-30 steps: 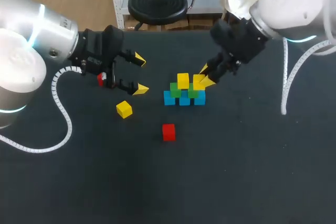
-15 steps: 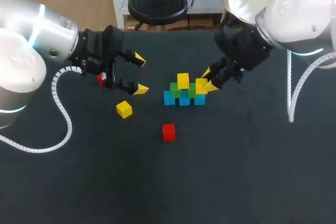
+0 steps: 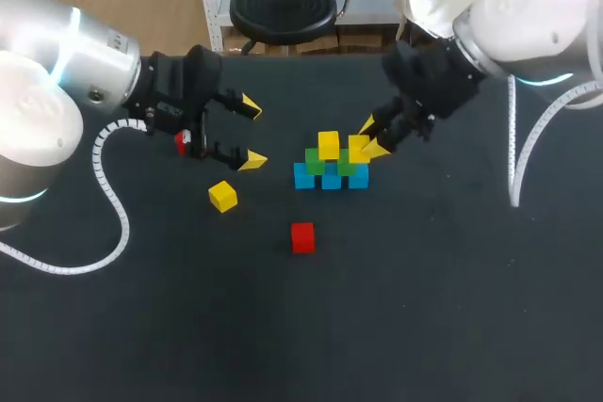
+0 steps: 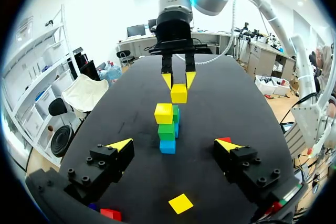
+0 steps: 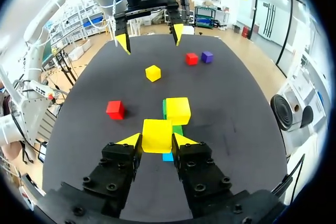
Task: Place the blue cubes, place green cubes on the blue cubes, place the yellow cubes on the green cubes, then place the red cubes on the yellow cubes, and place purple cube on the red cubes.
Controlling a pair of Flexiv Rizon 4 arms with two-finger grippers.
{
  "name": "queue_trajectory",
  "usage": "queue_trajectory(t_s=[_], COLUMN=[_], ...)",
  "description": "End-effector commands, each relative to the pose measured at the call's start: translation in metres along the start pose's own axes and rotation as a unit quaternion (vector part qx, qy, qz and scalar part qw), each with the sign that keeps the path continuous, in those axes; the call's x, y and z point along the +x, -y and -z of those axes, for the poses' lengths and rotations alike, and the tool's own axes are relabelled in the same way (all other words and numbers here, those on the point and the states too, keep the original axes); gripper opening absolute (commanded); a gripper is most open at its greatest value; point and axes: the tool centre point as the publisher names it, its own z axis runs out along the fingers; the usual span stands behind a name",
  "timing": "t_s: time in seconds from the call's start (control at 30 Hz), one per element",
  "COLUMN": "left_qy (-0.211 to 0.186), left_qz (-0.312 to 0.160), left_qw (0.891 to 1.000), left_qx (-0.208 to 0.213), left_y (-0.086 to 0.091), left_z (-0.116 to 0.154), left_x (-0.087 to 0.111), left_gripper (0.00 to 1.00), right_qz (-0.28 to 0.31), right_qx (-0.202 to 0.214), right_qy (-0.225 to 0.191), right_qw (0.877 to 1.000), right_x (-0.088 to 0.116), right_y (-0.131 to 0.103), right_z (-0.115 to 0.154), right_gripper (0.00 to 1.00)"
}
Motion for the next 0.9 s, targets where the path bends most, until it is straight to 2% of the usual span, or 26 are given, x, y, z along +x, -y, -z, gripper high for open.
queue_trajectory(t_s=[0.03, 0.9], left_qy=[0.004, 0.004], left_qz=[-0.002, -0.002], left_qw=[1.0, 1.0], left_qx=[-0.001, -0.001], left_y=[0.0009, 0.0009], left_z=[0.0004, 0.0004], left_x=[0.0016, 0.0016], left_gripper=[1.0, 1.0], right_qz=[0.003, 0.003], right_qx=[-0.004, -0.017], right_qy=[0.003, 0.003], right_qw=[1.0, 1.0], right_x=[0.0005, 0.0002], right_y=[0.0055, 0.0123], right_z=[-0.0021, -0.0111], right_gripper=[0.0, 0.0])
